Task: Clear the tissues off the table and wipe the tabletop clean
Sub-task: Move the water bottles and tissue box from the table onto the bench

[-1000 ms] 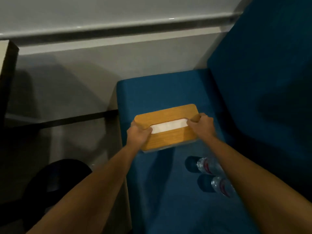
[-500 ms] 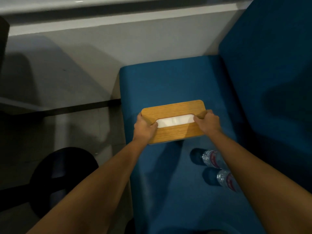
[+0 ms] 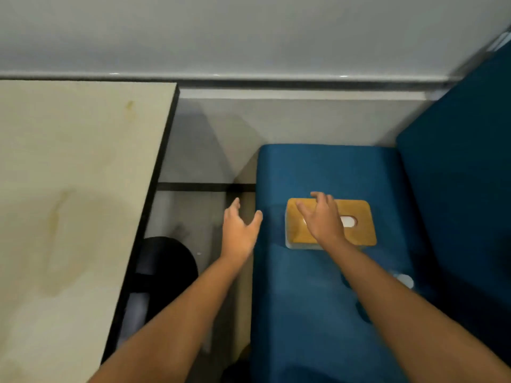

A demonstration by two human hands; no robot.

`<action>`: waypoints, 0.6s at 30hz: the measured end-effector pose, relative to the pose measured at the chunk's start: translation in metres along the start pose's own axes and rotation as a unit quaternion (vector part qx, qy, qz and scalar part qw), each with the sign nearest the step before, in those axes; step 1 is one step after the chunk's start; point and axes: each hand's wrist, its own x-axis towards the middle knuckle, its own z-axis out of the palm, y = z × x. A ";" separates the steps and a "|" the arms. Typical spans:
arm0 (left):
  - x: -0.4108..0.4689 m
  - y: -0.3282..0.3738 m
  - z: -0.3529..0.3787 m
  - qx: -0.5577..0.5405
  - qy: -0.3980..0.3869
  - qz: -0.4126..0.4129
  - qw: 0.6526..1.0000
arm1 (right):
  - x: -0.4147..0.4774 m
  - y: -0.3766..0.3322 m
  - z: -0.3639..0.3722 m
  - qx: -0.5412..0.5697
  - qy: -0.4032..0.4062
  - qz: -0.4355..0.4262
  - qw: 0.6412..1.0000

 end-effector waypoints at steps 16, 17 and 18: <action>-0.128 -0.023 -0.270 -0.034 0.245 0.045 0.968 | -0.189 -0.240 0.080 0.087 -0.149 -0.291 0.941; -0.140 -0.032 -0.284 -0.038 0.262 0.038 0.964 | -0.209 -0.249 0.088 0.092 -0.166 -0.306 0.933; -0.155 -0.043 -0.298 -0.044 0.283 0.030 0.958 | -0.229 -0.258 0.097 0.094 -0.186 -0.323 0.923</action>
